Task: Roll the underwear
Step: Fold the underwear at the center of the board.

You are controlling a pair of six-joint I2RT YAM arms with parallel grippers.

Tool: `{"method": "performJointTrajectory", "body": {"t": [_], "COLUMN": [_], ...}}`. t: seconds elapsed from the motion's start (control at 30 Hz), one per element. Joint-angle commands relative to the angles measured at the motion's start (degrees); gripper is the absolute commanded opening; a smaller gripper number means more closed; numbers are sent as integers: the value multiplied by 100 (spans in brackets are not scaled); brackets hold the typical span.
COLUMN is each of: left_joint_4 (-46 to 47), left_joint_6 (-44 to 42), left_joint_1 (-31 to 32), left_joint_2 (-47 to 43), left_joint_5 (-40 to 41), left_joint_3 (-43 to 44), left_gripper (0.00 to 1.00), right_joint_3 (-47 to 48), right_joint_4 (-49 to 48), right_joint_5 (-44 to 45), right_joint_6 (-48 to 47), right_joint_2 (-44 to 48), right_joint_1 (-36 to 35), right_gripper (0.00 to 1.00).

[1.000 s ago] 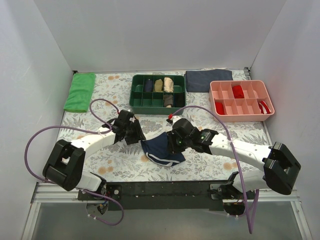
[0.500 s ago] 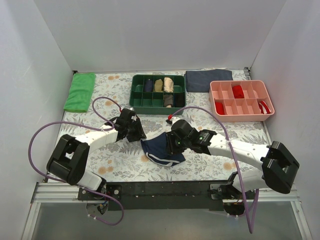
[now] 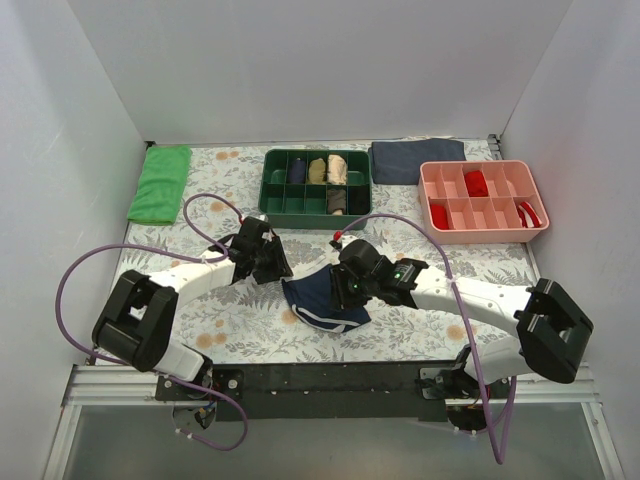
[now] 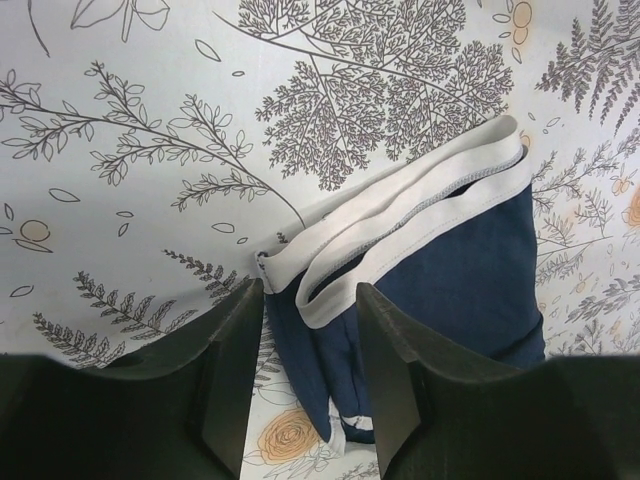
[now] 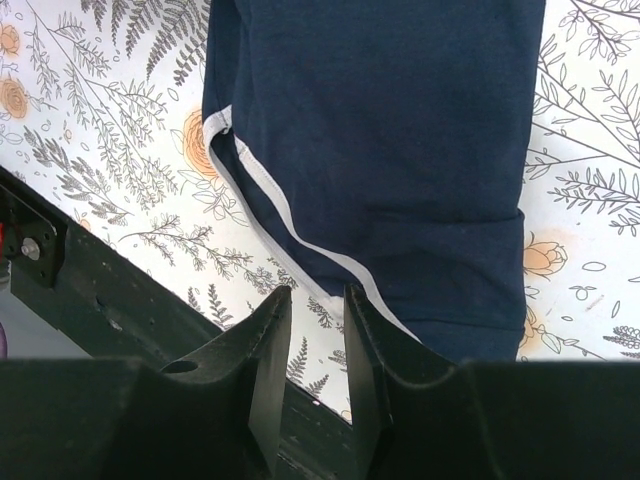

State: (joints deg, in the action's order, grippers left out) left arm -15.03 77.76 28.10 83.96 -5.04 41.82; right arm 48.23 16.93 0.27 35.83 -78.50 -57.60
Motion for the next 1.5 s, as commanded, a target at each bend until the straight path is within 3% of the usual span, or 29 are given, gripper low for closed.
{"method": "performJointTrajectory", "body": {"t": [0.0,0.3,0.73,0.77,0.9,1.1,1.47], "left_joint_4": [-36,-62,176,184,176,184,132], "left_joint_6": [-50,-50,-120,-120,-129,-112,-147], "left_joint_1": [3,3,12,12,12,20,29], "left_joint_2": [-267,-126,182,173,190,191,68], "left_joint_5": [214,170,91,99,91,99,64], "left_joint_3": [-77,-43,10,1,28,19,54], "left_gripper": [42,43,32,26,20,2,0], "right_joint_3": [284,327,266,266,231,275,336], "right_joint_4": [3,3,30,21,-23,109,127], "right_joint_5": [69,70,184,166,157,184,192], "right_joint_6": [3,29,82,73,99,108,108], "right_joint_2": [-25,-104,-69,-78,-104,-139,-227], "right_joint_1": [-49,-58,-84,-84,-93,-137,-181], "right_gripper": [36,36,37,37,37,37,37]}}
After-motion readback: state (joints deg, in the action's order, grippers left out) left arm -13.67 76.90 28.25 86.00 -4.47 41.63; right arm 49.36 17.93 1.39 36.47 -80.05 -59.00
